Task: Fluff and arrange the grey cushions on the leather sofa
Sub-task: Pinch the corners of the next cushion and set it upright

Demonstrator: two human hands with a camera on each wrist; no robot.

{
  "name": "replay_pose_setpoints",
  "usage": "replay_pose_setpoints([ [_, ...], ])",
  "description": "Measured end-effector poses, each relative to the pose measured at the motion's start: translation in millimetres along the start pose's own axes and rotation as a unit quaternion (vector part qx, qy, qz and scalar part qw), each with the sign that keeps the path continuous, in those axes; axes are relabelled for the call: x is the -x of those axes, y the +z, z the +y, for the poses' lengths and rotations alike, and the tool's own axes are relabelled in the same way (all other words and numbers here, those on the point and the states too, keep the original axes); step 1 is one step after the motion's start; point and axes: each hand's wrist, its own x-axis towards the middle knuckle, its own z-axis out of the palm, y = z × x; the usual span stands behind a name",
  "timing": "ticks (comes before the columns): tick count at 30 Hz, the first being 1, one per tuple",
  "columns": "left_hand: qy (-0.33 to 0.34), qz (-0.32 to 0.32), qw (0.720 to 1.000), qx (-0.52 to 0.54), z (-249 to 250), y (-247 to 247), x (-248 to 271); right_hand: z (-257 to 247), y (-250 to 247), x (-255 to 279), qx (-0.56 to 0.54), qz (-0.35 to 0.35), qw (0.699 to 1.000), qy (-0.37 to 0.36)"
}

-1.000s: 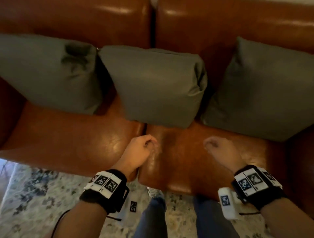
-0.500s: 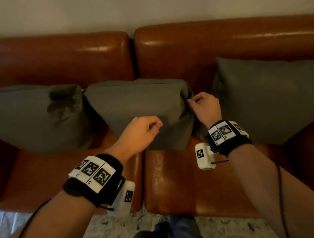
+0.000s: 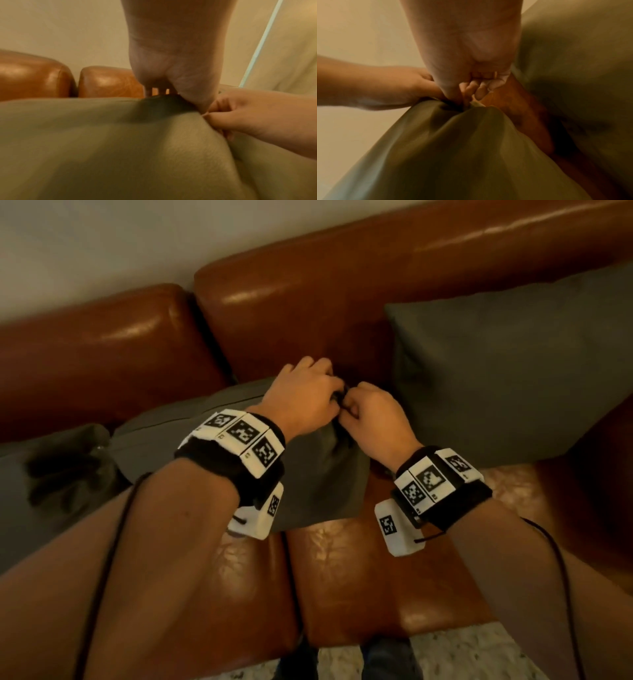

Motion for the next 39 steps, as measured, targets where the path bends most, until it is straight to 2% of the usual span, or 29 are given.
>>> replay_pose_setpoints([
  [5, 0.007, 0.051, 0.997, 0.061, -11, 16, 11, 18, 13, 12, -0.076, 0.064, 0.994, 0.043],
  [8, 0.005, 0.076, 0.992, 0.100, -17, 23, 20, 25, 29, 25, -0.122, 0.055, 0.987, 0.093],
  [11, 0.000, 0.085, 0.987, 0.136, -20, 25, 24, 27, 39, 34, -0.154, 0.069, 0.980, 0.101],
  [16, -0.051, 0.128, 0.963, 0.230, -21, 7, 30, 27, 47, 46, -0.167, 0.093, 0.975, 0.112],
  [21, -0.097, 0.119, 0.945, 0.289, -18, 1, 29, 22, 49, 49, -0.193, 0.097, 0.970, 0.116],
  [23, -0.089, 0.111, 0.959, 0.245, -16, -1, 20, 20, 51, 51, -0.202, 0.104, 0.967, 0.115],
  [25, -0.059, 0.079, 0.985, 0.139, -12, -9, 7, 17, 53, 53, -0.209, 0.111, 0.965, 0.112],
  [27, -0.044, -0.012, 0.999, 0.017, -4, -17, -5, 16, 53, 55, -0.205, 0.109, 0.966, 0.110],
  [29, -0.059, -0.078, 0.994, -0.046, 4, -21, -12, 17, 53, 59, -0.193, 0.114, 0.970, 0.096],
  [31, -0.098, -0.088, 0.991, -0.006, 2, -23, -15, 19, 51, 63, -0.187, 0.121, 0.971, 0.083],
  [33, -0.153, -0.084, 0.981, 0.082, -8, -24, -15, 20, 52, 66, -0.189, 0.117, 0.972, 0.079],
  [37, -0.229, -0.045, 0.930, 0.286, -27, -22, -10, 21, 51, 65, -0.186, 0.093, 0.975, 0.079],
  [39, -0.240, -0.021, 0.913, 0.329, -27, -19, -6, 19, 45, 57, -0.176, 0.106, 0.975, 0.085],
])
